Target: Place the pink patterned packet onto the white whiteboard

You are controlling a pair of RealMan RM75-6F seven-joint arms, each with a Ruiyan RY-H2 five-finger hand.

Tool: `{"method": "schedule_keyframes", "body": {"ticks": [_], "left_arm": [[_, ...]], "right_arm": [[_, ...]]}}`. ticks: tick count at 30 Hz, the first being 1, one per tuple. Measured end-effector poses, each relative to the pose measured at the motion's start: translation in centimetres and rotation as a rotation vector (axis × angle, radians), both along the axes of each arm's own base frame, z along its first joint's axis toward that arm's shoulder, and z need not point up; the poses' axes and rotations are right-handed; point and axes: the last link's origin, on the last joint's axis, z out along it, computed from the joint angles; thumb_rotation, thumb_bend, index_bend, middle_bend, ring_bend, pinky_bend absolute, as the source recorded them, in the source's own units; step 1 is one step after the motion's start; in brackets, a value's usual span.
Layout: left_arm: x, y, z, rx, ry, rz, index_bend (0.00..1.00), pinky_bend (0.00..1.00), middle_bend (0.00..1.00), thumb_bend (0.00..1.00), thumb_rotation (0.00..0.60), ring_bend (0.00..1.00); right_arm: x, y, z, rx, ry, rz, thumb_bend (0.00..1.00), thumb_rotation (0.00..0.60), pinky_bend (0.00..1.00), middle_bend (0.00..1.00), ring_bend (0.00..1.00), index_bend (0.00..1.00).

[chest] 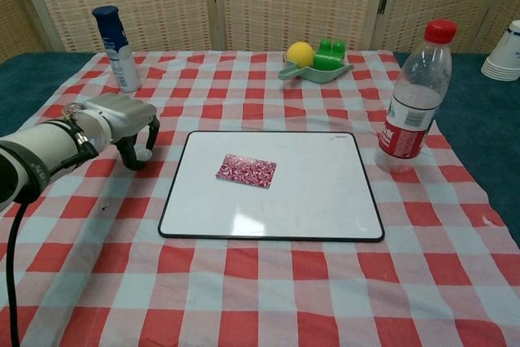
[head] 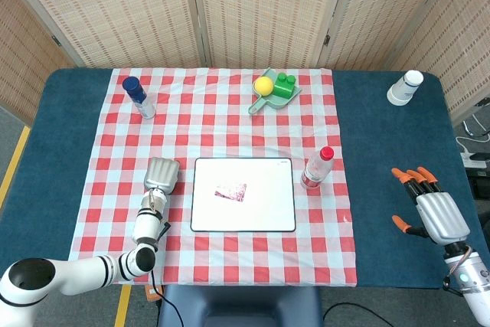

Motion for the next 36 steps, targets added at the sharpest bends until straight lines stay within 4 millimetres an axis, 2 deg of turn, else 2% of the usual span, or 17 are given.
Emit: {"method": "schedule_keyframes", "body": {"ticks": [8, 15, 21, 27, 31, 36], "left_arm": [[0.0, 0.0, 0.1, 0.001, 0.004, -0.003, 0.5, 1.0, 1.0, 0.29, 0.6, 1.0], [1.5, -0.3, 0.3, -0.001, -0.007, -0.04, 0.5, 1.0, 1.0, 0.3, 0.6, 1.0], [4.0, -0.9, 0.1, -0.011, -0.02, -0.087, 0.5, 1.0, 1.0, 0.3, 0.6, 1.0], [7.6, -1.4, -0.7, -0.033, -0.022, -0.143, 0.5, 1.0, 1.0, 0.3, 0.6, 1.0], [10.3, -2.4, -1.9, -0.06, -0.057, -0.161, 0.5, 1.0, 1.0, 0.3, 0.6, 1.0], [12.1, -3.6, -3.6, -0.097, -0.077, -0.171, 0.5, 1.0, 1.0, 0.3, 0.6, 1.0]], "right_arm": [[0.0, 0.0, 0.0, 0.0, 0.0, -0.001, 0.21, 0.6, 0.07, 0.14, 0.03, 0.04], [0.0, -0.1, 0.0, 0.0, -0.001, -0.002, 0.21, 0.6, 0.07, 0.14, 0.03, 0.04], [0.0, 0.0, 0.0, 0.004, -0.004, -0.002, 0.21, 0.6, 0.07, 0.14, 0.03, 0.04], [0.0, 0.1, 0.1, 0.006, -0.008, 0.001, 0.21, 0.6, 0.07, 0.14, 0.03, 0.04], [0.0, 0.0, 0.3, 0.002, -0.015, 0.001, 0.21, 0.6, 0.07, 0.14, 0.03, 0.04], [-0.1, 0.1, 0.5, 0.0, -0.024, 0.001, 0.21, 0.6, 0.07, 0.14, 0.03, 0.04]]}}
